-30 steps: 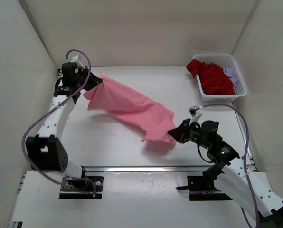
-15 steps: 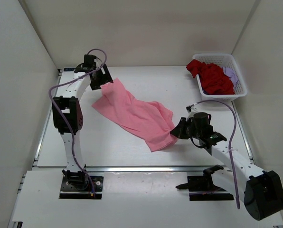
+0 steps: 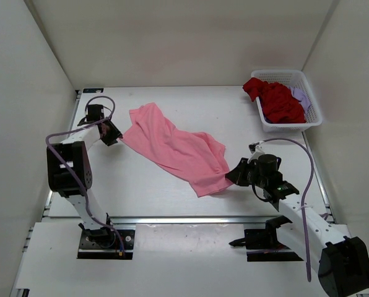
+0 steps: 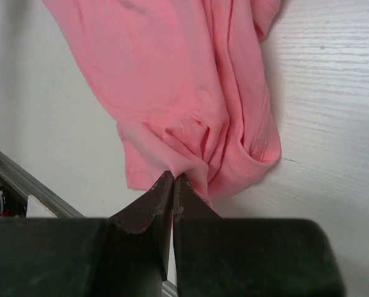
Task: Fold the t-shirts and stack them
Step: Flatten out the tshirt
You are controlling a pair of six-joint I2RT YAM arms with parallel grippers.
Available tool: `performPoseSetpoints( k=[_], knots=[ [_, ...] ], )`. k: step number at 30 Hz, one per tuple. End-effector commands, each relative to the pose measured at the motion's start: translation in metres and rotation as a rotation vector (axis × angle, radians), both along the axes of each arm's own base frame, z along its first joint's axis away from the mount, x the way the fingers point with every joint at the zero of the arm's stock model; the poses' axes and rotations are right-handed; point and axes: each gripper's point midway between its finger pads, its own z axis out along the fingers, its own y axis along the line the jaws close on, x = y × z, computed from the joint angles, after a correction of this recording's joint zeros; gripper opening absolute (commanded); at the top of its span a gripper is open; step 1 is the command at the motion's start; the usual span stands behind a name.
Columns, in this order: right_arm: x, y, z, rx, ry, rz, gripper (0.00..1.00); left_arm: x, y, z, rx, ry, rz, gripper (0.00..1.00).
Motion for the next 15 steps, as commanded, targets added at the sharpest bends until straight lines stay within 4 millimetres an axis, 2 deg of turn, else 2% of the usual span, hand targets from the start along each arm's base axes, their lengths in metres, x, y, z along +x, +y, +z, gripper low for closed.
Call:
performPoseSetpoints(
  k=[1, 4, 5, 6, 8, 10, 12, 15],
  knots=[
    [0.002, 0.009, 0.015, 0.034, -0.058, 0.025, 0.00, 0.015, 0.004, -0.009, -0.046, -0.046, 0.078, 0.43],
    [-0.001, 0.010, 0.012, 0.034, -0.050, 0.038, 0.00, 0.025, 0.010, -0.011, -0.053, -0.075, 0.133, 0.48],
    [0.002, 0.011, 0.016, 0.046, -0.072, 0.039, 0.00, 0.029, 0.015, -0.009, -0.059, -0.091, 0.152, 0.53],
    [0.001, 0.013, 0.015, 0.048, -0.069, 0.046, 0.00, 0.032, 0.008, -0.010, -0.078, -0.093, 0.142, 0.55],
    [0.000, 0.012, 0.009, 0.039, -0.057, 0.044, 0.00, 0.034, 0.008, -0.022, -0.081, -0.066, 0.146, 0.54],
    [0.002, 0.013, 0.014, 0.051, -0.061, 0.041, 0.00, 0.040, 0.006, -0.022, -0.077, -0.067, 0.142, 0.55],
    [0.004, 0.012, 0.016, 0.054, -0.069, 0.037, 0.00, 0.044, 0.005, -0.025, -0.077, -0.069, 0.136, 0.50],
    [0.006, 0.010, 0.017, 0.047, -0.073, 0.028, 0.00, 0.046, 0.002, -0.033, -0.133, -0.060, 0.141, 0.37]
  ],
)
